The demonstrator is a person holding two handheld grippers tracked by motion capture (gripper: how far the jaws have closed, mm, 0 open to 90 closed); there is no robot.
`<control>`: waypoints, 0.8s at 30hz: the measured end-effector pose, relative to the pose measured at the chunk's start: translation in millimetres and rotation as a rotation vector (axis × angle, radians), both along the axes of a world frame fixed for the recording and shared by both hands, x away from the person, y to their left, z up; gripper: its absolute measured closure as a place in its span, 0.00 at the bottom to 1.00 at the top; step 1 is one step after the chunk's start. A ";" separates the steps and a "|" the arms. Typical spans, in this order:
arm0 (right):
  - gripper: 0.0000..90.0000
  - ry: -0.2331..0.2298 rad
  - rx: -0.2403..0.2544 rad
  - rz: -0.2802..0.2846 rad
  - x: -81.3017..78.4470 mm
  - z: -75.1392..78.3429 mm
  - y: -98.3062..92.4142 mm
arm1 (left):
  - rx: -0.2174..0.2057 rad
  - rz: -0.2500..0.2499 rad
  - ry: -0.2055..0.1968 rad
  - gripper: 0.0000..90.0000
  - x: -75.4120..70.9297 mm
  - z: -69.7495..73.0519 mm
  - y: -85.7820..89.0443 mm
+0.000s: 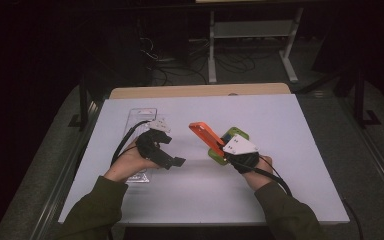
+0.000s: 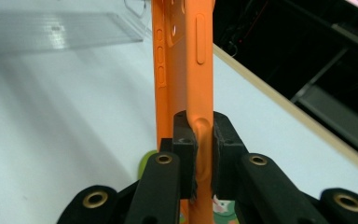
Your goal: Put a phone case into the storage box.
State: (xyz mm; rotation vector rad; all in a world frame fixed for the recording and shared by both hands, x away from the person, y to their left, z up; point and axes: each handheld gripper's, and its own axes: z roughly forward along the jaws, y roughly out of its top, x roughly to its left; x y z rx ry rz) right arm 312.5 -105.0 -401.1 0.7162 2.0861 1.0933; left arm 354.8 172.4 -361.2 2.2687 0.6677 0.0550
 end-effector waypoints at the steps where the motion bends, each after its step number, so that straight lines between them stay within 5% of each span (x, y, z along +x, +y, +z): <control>1: 0.90 0.027 0.041 -0.011 0.5 0.9 -1.0 | 0.002 -0.001 -0.001 0.00 0.2 0.0 0.1; 14: 0.90 0.211 0.292 -0.054 11.6 2.8 -16.1 | -0.010 0.018 -0.012 0.00 1.5 -1.8 -2.2; 24: 0.90 0.210 0.308 -0.054 9.5 2.4 -12.5 | -0.104 0.096 -0.028 0.00 8.6 1.9 -9.0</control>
